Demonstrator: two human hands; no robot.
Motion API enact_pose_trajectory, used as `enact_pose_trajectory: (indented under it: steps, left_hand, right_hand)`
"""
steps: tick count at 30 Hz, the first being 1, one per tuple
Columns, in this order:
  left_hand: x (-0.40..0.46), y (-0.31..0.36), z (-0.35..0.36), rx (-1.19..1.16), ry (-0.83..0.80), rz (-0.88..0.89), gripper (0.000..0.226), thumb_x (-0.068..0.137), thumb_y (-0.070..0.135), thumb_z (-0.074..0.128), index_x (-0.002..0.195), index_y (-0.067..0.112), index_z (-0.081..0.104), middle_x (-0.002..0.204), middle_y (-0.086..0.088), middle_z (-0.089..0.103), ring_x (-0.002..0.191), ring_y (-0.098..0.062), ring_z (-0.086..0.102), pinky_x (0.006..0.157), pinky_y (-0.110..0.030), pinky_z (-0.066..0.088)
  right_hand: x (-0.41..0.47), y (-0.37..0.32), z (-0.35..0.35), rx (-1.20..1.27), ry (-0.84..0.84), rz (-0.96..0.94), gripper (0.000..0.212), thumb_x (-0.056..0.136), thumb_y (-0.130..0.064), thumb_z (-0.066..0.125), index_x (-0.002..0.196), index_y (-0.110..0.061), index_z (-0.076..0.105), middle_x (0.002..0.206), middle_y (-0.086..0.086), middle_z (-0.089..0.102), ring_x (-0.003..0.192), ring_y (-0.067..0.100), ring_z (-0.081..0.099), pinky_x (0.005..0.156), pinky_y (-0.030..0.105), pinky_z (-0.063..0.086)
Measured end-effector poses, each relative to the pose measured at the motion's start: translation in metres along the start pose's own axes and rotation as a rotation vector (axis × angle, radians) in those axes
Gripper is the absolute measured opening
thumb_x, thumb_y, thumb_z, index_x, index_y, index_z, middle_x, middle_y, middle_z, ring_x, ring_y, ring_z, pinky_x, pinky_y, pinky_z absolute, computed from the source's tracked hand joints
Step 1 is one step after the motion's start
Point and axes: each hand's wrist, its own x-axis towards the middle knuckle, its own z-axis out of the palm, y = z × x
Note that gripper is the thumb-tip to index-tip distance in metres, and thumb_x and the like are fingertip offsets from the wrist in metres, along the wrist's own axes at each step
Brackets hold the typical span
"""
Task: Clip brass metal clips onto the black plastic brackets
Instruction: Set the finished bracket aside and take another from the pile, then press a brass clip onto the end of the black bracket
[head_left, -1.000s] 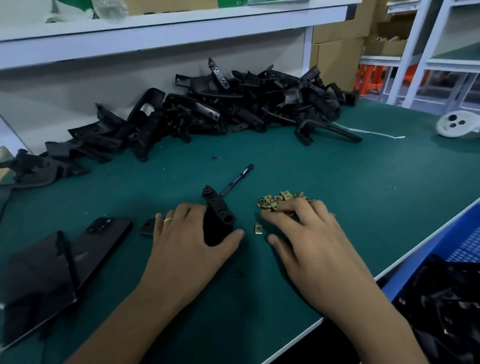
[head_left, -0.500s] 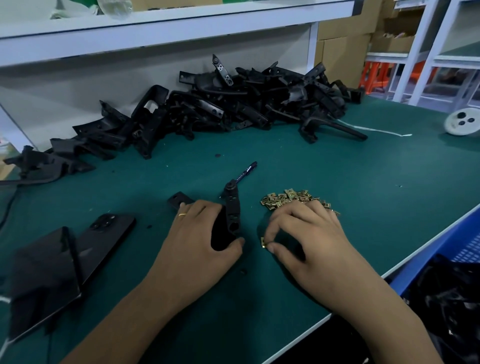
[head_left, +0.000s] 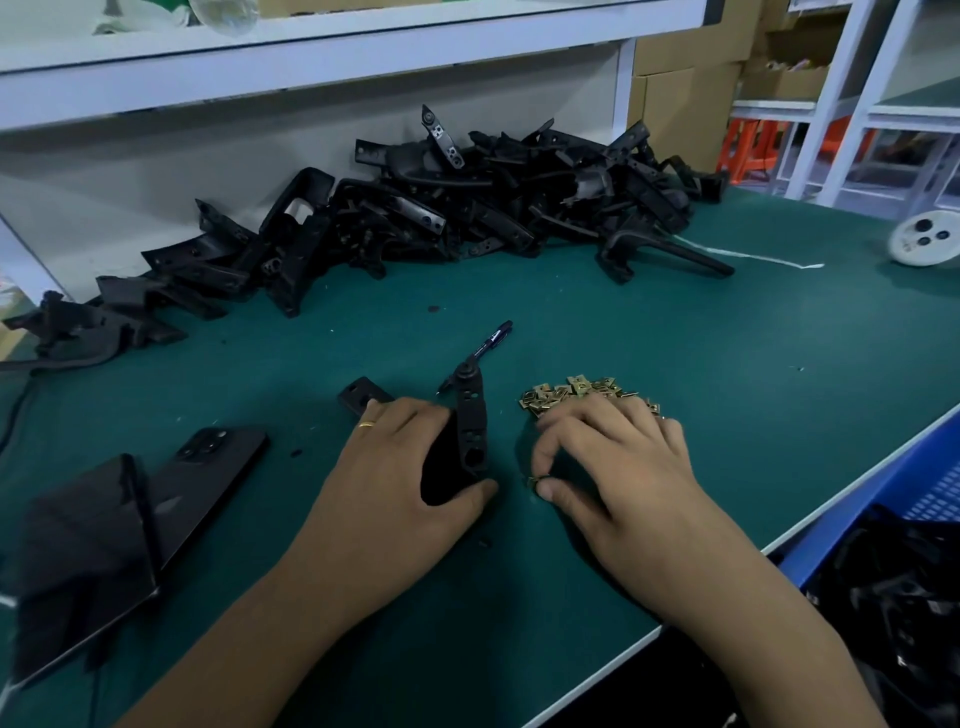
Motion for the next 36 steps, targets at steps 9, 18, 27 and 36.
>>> enact_pose_trajectory:
  steps: [9, 18, 27, 36]
  left_hand:
    - [0.004, 0.007, -0.007, 0.197, 0.037, 0.362, 0.06, 0.079, 0.047, 0.076, 0.128, 0.016, 0.061, 0.132, 0.01, 0.056, 0.145, -0.014, 0.042, 0.128, -0.047, 0.02]
    - [0.002, 0.015, -0.01, 0.197, 0.034, 0.381, 0.059, 0.08, 0.047, 0.073, 0.129, 0.016, 0.063, 0.134, 0.01, 0.057, 0.146, -0.013, 0.04, 0.128, -0.048, 0.019]
    - [0.001, 0.017, -0.006, 0.159, 0.043, 0.386, 0.062, 0.08, 0.046, 0.08, 0.132, 0.017, 0.061, 0.134, 0.011, 0.056, 0.146, -0.011, 0.039, 0.127, -0.049, 0.021]
    - [0.0, 0.018, -0.005, 0.181, 0.034, 0.382, 0.061, 0.08, 0.047, 0.08, 0.131, 0.017, 0.063, 0.133, 0.011, 0.057, 0.145, -0.013, 0.04, 0.127, -0.05, 0.021]
  right_hand:
    - [0.0, -0.004, -0.009, 0.907, 0.209, 0.14, 0.012, 0.095, -0.01, 0.072, 0.095, -0.021, 0.07, 0.085, 0.003, 0.069, 0.078, 0.015, 0.065, 0.075, 0.021, 0.05]
    - [0.003, -0.004, -0.008, 0.977, 0.254, 0.15, 0.013, 0.089, -0.004, 0.075, 0.092, -0.017, 0.076, 0.08, 0.001, 0.07, 0.073, 0.012, 0.066, 0.073, 0.018, 0.051]
    - [0.002, -0.006, -0.01, 0.989, 0.26, 0.118, 0.011, 0.088, -0.003, 0.076, 0.092, -0.013, 0.076, 0.08, 0.004, 0.072, 0.072, 0.014, 0.067, 0.073, 0.021, 0.053]
    - [0.002, -0.005, -0.009, 1.018, 0.26, 0.108, 0.008, 0.086, -0.006, 0.076, 0.092, -0.011, 0.076, 0.078, 0.007, 0.07, 0.071, 0.014, 0.065, 0.072, 0.02, 0.051]
